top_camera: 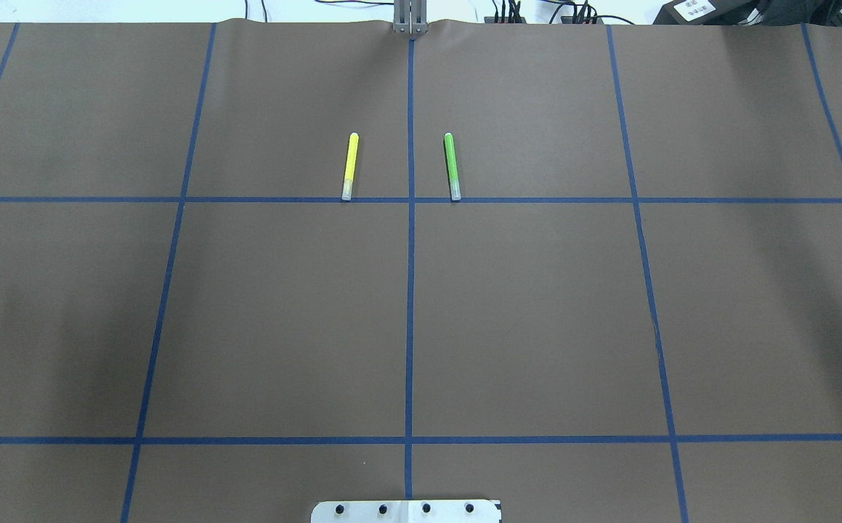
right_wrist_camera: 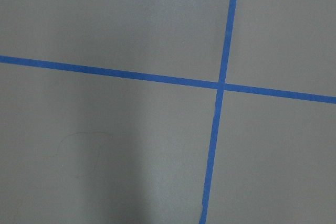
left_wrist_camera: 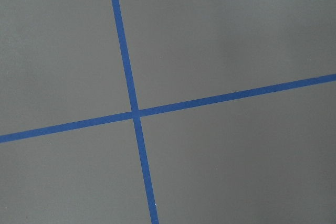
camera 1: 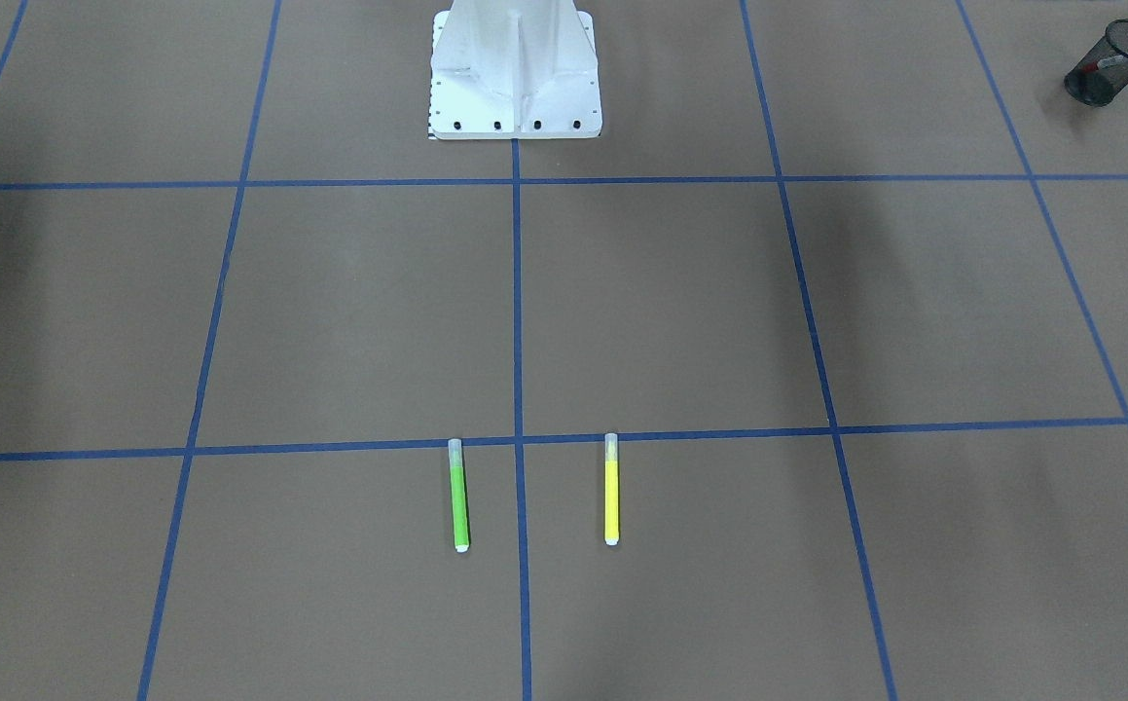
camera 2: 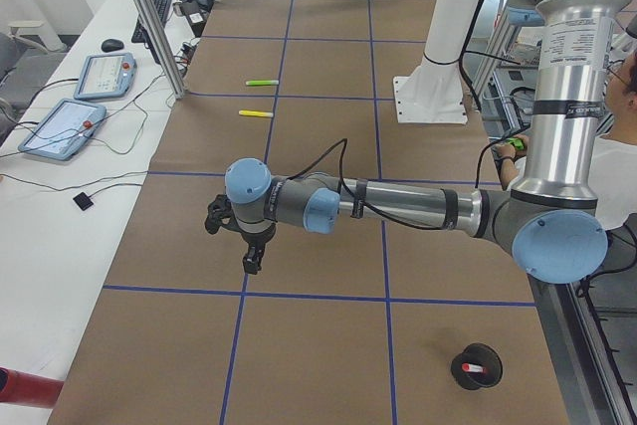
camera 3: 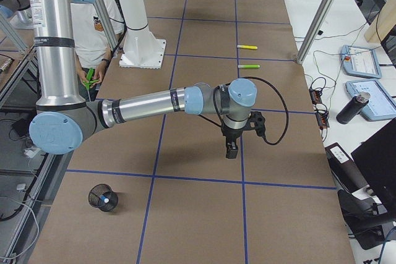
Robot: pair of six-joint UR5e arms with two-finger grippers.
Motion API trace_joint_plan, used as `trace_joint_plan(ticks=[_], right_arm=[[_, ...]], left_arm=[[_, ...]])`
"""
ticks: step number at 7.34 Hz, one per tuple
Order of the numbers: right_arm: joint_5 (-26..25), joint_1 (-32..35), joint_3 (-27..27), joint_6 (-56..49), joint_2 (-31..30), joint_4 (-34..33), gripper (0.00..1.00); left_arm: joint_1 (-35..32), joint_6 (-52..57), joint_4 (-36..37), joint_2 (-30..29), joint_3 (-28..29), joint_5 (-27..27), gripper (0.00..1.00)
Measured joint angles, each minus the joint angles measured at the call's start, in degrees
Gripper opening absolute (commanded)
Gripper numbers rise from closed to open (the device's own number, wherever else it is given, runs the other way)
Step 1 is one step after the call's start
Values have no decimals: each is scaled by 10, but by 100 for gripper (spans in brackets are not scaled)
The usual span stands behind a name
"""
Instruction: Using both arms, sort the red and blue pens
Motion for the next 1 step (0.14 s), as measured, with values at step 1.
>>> trace_joint_plan(ticks=[1], right_arm=[[0, 0, 0, 0, 0, 0, 100]], left_arm=[[0, -1, 0, 0, -2, 0, 99]])
